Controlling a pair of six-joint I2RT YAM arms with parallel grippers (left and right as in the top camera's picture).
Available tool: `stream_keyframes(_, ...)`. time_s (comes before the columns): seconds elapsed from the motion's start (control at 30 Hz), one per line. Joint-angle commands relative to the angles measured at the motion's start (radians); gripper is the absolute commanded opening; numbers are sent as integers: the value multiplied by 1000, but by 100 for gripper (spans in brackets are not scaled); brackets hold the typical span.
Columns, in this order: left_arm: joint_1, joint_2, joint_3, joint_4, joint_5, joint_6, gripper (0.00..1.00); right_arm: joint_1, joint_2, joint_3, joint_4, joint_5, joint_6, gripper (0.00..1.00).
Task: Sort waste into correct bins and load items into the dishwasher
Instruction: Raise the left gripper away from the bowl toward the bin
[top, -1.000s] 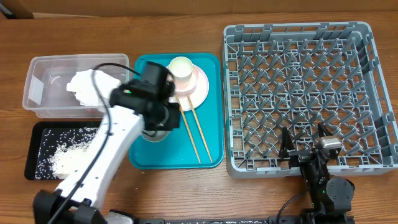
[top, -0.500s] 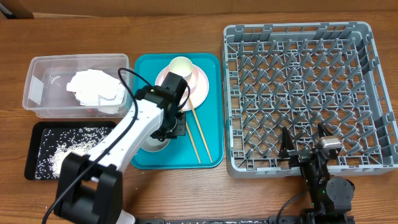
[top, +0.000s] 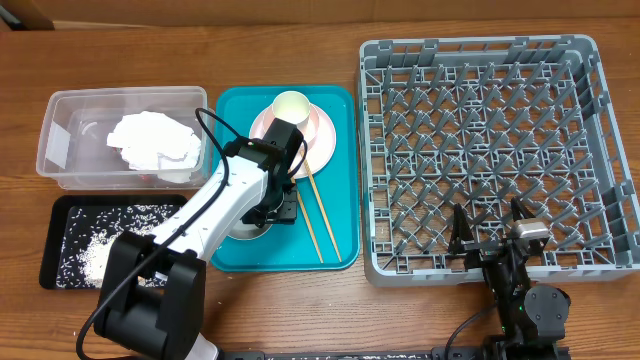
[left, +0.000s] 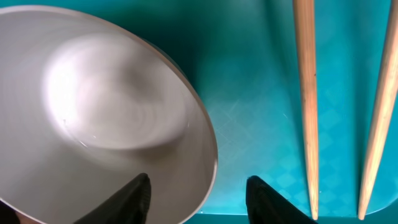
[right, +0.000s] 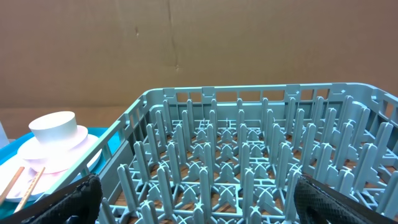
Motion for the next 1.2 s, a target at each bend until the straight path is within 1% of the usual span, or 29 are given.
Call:
stream_keyframes(0.0,0,5,27,-9,9,-6,50,-3,-8,-11,6,1,-4,100)
stream_keyframes(0.07,2,-1,79,-41,8,6,48,-3,-8,-11,6,1,-4,100)
stream_keyframes(0.17,13,-15,215,-127,5,28,47,-3,-8,-11,6,1,-4,100)
stream_keyframes(0.23,29,-25,326,-180,3,33,48,-3,-8,-11,6,1,-4,100)
stream_keyframes(0.33,73,-43,491,-230,7,33,54,-3,-8,-11,6,1,-4,100)
stream_keyframes(0.4,107,-50,575,-246,6,32,65,-3,-8,-11,6,1,-4,100)
stream_keyframes(0.43,130,-54,615,-250,4,32,81,-3,-8,-11,6,1,-4,100)
stream_keyframes(0.47,152,-58,645,-250,3,32,100,-3,-8,-11,6,1,-4,100)
stream_keyframes(0.53,194,-61,681,-250,3,32,100,-3,-8,-11,6,1,-4,100)
stream_keyframes(0.7,243,-58,684,-289,5,32,100,-3,-8,-11,6,1,-4,100)
stream_keyframes(1.17,247,-58,684,-294,5,31,100,-3,-8,-11,6,1,-5,100)
